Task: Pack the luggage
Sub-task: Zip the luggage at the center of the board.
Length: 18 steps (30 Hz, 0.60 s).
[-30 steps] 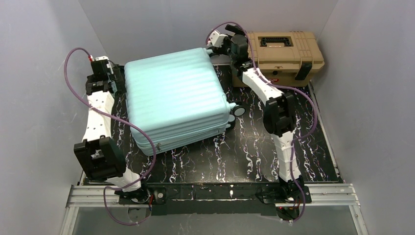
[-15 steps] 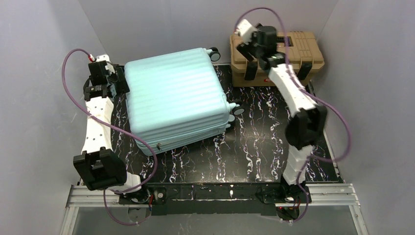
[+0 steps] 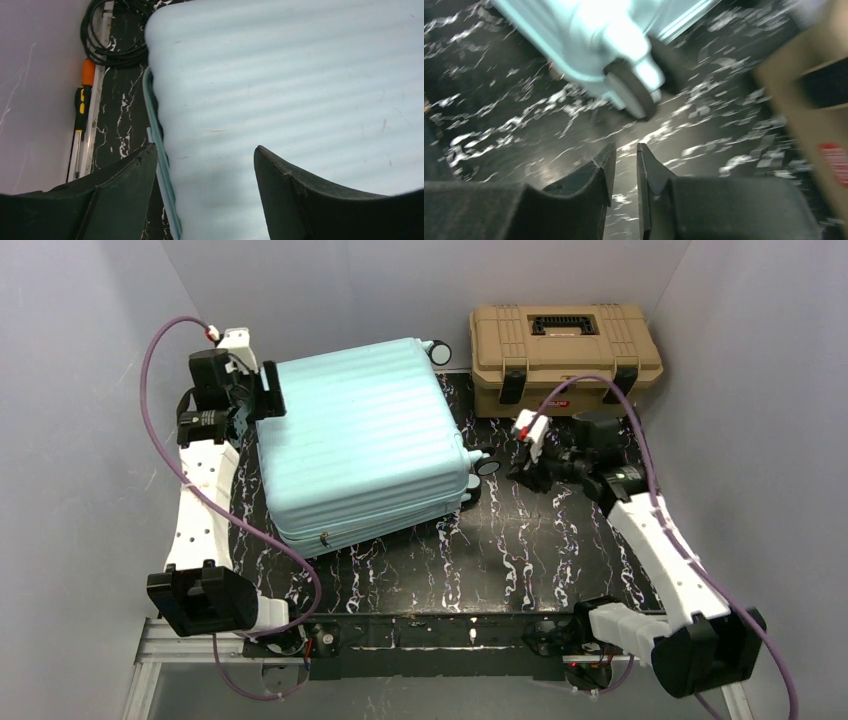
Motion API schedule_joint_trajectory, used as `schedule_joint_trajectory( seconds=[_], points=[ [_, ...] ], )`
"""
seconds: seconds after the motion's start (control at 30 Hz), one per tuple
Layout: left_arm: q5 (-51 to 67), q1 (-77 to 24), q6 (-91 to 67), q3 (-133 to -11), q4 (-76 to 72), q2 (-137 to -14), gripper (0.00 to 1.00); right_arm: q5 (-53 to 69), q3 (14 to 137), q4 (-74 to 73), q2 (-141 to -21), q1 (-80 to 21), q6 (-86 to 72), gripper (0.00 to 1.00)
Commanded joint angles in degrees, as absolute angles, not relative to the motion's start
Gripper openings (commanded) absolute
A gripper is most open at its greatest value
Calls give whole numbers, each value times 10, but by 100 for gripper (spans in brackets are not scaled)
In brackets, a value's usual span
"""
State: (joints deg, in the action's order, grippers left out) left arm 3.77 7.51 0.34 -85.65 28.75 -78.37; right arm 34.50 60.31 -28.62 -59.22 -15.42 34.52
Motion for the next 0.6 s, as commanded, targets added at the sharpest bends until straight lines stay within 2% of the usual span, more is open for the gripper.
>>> schedule_joint_trajectory(
  seconds=[0.0, 0.2, 0.33, 0.57],
  points=[
    [54, 38, 34, -873, 296, -772, 68, 407, 562, -247, -644, -195, 291, 28],
    [37, 9, 49, -864, 304, -775, 69, 334, 579, -200, -714, -279, 276, 24],
    [31, -1, 52, -855, 304, -774, 69, 255, 578, -106, -751, -284, 230, 17],
    [23, -30, 51, -839, 303, -768, 69, 217, 579, -62, -763, -284, 241, 15]
  ],
)
